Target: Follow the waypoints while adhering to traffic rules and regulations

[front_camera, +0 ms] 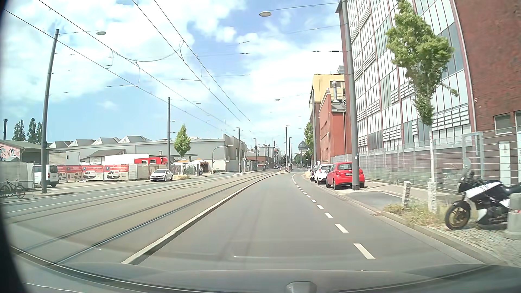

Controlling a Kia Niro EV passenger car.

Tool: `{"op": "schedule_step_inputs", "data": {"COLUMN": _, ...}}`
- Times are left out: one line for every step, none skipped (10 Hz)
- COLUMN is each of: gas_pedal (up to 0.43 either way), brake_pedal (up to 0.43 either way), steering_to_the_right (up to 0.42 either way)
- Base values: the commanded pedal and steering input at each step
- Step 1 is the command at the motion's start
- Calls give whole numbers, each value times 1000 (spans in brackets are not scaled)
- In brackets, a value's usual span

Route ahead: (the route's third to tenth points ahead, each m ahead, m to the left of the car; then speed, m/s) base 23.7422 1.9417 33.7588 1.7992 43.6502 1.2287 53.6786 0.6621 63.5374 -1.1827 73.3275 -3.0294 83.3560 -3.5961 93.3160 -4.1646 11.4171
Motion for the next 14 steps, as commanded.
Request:
{"op": "schedule_step_inputs", "data": {"gas_pedal": 8, "brake_pedal": 30, "steering_to_the_right": -1}}
{"op": "schedule_step_inputs", "data": {"gas_pedal": 8, "brake_pedal": 30, "steering_to_the_right": -1}}
{"op": "schedule_step_inputs", "data": {"gas_pedal": 8, "brake_pedal": 30, "steering_to_the_right": -2}}
{"op": "schedule_step_inputs", "data": {"gas_pedal": 8, "brake_pedal": 30, "steering_to_the_right": -2}}
{"op": "schedule_step_inputs", "data": {"gas_pedal": 8, "brake_pedal": 30, "steering_to_the_right": -2}}
{"op": "schedule_step_inputs", "data": {"gas_pedal": 0, "brake_pedal": 30, "steering_to_the_right": -2}}
{"op": "schedule_step_inputs", "data": {"gas_pedal": 0, "brake_pedal": 30, "steering_to_the_right": -1}}
{"op": "schedule_step_inputs", "data": {"gas_pedal": 0, "brake_pedal": 30, "steering_to_the_right": 0}}
{"op": "schedule_step_inputs", "data": {"gas_pedal": 0, "brake_pedal": 30, "steering_to_the_right": 0}}
{"op": "schedule_step_inputs", "data": {"gas_pedal": 0, "brake_pedal": 30, "steering_to_the_right": 1}}
{"op": "schedule_step_inputs", "data": {"gas_pedal": 0, "brake_pedal": 30, "steering_to_the_right": 1}}
{"op": "schedule_step_inputs", "data": {"gas_pedal": 0, "brake_pedal": 30, "steering_to_the_right": 1}}
{"op": "schedule_step_inputs", "data": {"gas_pedal": 0, "brake_pedal": 30, "steering_to_the_right": 1}}
{"op": "schedule_step_inputs", "data": {"gas_pedal": 0, "brake_pedal": 30, "steering_to_the_right": 2}}
